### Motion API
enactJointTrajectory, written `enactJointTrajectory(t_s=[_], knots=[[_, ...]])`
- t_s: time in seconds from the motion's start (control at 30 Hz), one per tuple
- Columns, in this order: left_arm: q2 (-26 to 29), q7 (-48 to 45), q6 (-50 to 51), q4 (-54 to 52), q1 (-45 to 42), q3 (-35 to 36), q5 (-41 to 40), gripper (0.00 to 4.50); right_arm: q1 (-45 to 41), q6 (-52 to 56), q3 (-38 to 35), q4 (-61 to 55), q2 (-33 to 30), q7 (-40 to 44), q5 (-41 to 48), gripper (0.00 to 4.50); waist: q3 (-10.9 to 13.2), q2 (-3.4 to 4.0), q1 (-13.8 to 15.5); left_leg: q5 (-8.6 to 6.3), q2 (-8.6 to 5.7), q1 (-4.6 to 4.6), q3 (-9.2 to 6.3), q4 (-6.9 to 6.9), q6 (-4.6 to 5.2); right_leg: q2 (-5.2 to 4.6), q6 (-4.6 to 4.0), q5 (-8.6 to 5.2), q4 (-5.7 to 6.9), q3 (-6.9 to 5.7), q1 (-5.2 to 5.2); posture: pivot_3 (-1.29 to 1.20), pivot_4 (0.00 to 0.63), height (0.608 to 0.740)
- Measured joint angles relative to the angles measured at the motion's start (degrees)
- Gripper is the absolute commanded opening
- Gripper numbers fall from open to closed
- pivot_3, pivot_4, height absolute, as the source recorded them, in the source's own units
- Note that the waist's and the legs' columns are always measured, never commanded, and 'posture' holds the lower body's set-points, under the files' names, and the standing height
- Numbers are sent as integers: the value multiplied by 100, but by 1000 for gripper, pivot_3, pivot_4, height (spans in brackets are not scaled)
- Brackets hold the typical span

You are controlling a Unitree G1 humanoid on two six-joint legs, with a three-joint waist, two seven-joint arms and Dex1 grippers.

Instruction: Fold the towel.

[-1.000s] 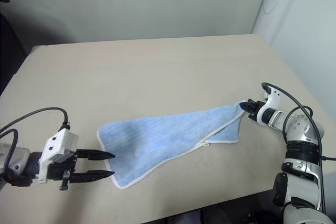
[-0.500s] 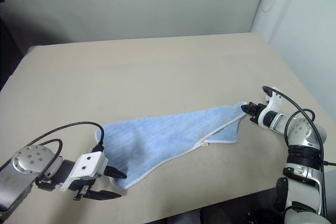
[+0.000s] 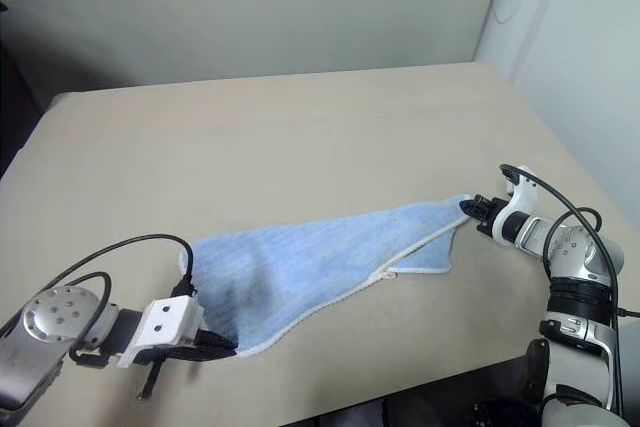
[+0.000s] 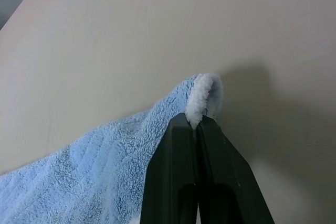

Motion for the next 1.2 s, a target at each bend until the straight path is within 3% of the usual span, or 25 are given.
enactJointTrajectory(t_s=[0.3,0.53,0.8,1.03,1.13,1.2], knots=[[-439,365,743,-184,140,350,-702,30,-15,3,7,4,-10,14,-3,0,-1,1,-2,0,0,-3,0,4,0,0,0,0,0,-2,2,0,150,740],[-968,1441,2284,-140,-1150,1784,-2508,30,-357,-124,7,-28,-297,343,93,0,1,7,-4,4,0,-7,6,11,-5,-1,1,1,4,-3,0,0,150,740],[-1448,2267,2707,550,-2106,2169,-2963,30,-1418,-868,-2,723,-450,383,9,0,0,9,-50,11,1,-8,6,3,-14,0,2,0,7,3,-17,0,150,740],[-1980,2916,2225,2466,-4337,1804,-2377,30,-3162,-2184,283,2839,-305,477,-587,0,0,9,-49,16,-2,-25,3,15,-12,-3,4,2,35,4,-43,0,150,740],[-2105,3207,1515,4335,-6052,1528,-1708,30,-4237,-3166,368,4199,-186,434,-959,0,1,7,-61,30,-4,-111,1,30,-21,-9,4,2,71,4,-137,0,150,740],[-2117,3288,951,5337,-6969,1409,-1313,30,-4783,-3703,355,4786,-151,377,-1092,0,1,6,-76,71,-3,-186,-2,62,-90,-10,5,2,82,5,-223,0,150,740]])
